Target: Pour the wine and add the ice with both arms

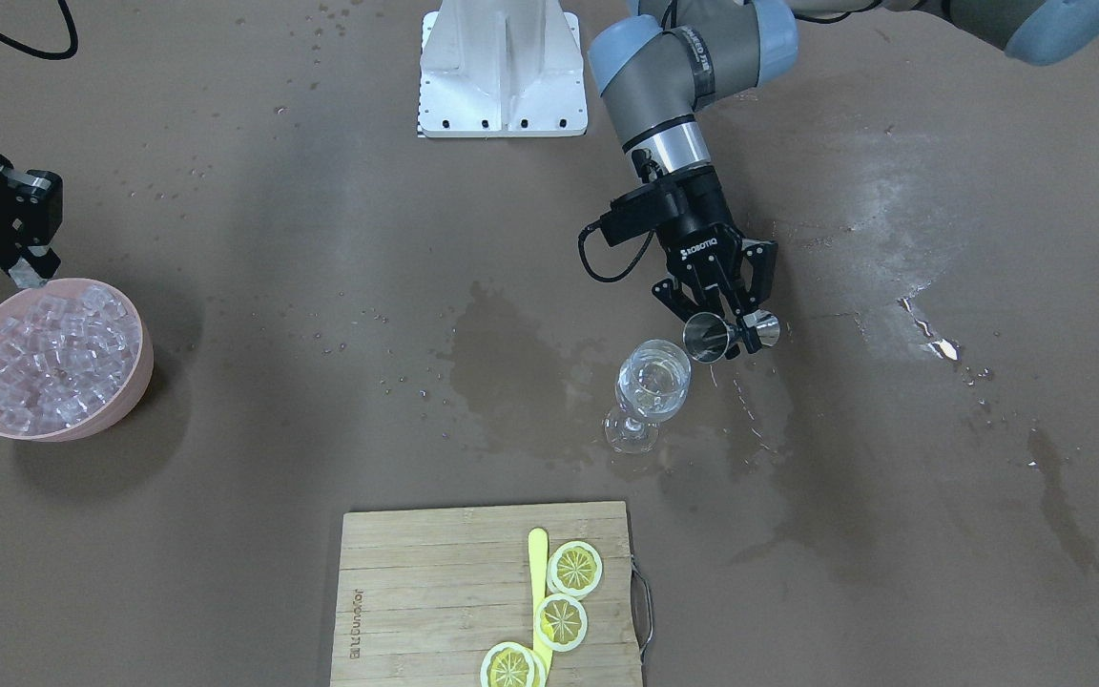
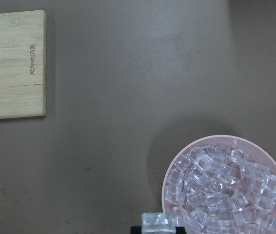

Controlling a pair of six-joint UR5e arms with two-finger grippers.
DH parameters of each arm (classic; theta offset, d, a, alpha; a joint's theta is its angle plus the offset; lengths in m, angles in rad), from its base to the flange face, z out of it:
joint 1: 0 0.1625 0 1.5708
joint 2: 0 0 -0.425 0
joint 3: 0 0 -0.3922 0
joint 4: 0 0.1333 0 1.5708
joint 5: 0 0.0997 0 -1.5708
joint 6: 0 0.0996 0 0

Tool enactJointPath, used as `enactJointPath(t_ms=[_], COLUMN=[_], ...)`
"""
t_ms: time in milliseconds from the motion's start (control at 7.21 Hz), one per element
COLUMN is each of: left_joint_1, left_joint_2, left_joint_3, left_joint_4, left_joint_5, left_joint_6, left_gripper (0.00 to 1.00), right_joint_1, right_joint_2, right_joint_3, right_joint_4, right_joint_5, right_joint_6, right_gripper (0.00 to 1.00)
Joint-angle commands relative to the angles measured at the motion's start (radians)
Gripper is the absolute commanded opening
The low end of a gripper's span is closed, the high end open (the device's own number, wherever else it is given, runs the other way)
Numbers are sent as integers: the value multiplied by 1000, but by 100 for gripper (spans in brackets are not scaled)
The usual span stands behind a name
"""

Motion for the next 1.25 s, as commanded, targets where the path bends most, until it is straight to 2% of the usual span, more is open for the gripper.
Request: enactJointPath(t_ms=[0,277,693,1109], left_joint_1=[0,0,-3,-2], left_joint_2=[-11,-57,-49,-55], left_joint_3=[-4,-4,-7,-12], left_joint_4=[50,125,139,219], left_joint_5=[1,2,45,62], left_joint_6=[31,48,92,124], left_gripper=[21,21,21,21], right_joint_1=[2,2,2,4], right_joint_2=[14,25,40,42], right_joint_3=[-12,-22,-36,-36], right_joint_4=[0,-2,-2,-2], right_joint_5=[7,9,11,11], right_joint_6=[2,2,0,2], right_gripper=[0,0,0,0])
